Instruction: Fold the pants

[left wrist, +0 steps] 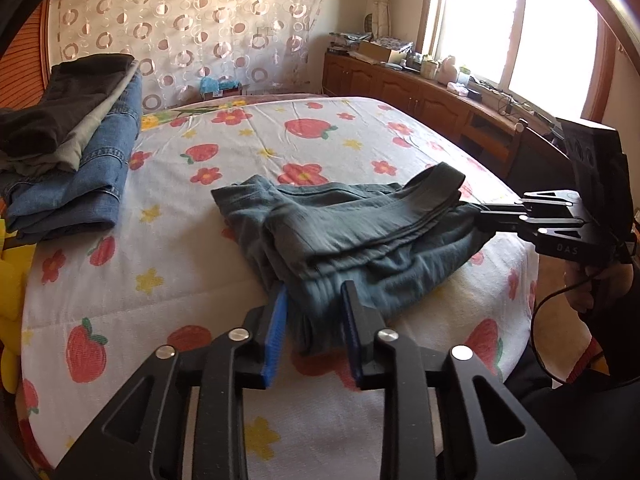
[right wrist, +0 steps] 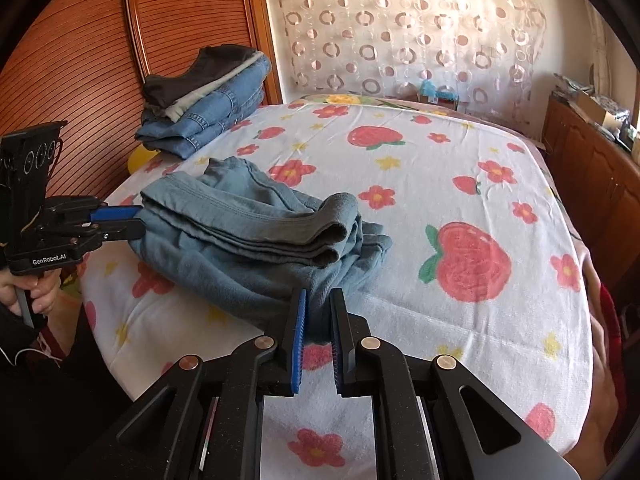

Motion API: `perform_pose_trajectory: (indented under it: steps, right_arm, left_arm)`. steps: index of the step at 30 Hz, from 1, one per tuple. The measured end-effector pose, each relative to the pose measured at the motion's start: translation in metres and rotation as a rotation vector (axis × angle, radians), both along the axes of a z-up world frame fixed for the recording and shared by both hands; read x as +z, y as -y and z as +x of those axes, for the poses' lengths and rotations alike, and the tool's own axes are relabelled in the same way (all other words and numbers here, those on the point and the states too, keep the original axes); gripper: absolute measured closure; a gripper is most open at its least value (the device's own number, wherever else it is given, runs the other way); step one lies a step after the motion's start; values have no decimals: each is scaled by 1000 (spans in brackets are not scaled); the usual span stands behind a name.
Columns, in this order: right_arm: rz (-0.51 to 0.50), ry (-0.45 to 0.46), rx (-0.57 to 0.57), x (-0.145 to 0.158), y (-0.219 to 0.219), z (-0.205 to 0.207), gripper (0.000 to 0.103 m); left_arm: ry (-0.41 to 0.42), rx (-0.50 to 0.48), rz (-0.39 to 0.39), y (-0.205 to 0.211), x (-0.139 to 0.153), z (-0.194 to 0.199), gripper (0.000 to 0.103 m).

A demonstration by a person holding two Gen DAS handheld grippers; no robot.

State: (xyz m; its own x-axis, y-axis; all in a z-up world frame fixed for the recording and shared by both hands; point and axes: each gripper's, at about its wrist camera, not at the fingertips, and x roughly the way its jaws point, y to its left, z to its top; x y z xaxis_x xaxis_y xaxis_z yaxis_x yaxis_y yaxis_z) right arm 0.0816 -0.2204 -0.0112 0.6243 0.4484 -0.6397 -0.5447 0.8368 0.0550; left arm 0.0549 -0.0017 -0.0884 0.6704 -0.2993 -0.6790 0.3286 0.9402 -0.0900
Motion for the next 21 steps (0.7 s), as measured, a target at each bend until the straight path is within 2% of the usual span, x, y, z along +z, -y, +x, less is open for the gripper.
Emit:
perform_pose_trajectory:
  steps: [2, 3, 6, 16, 21]
  right_arm:
    - [-3, 12, -9, 2, 0, -1, 85]
    - [-8, 21, -16, 2, 1, -2, 84]
    - [-15, 31, -20, 3, 1, -1, 75]
    - [-79, -8, 9, -17, -21, 21, 73]
    - [-107, 6, 23, -17, -29, 29, 72]
  left_arm:
    - [9, 9, -8, -4, 1, -2, 57]
    - [11, 13, -11, -6, 1, -2, 55]
    - [2, 32, -2, -10, -3, 1, 55]
    - [-32, 41, 30, -12, -16, 16, 55]
    - [-31, 30, 42, -9, -15, 19, 55]
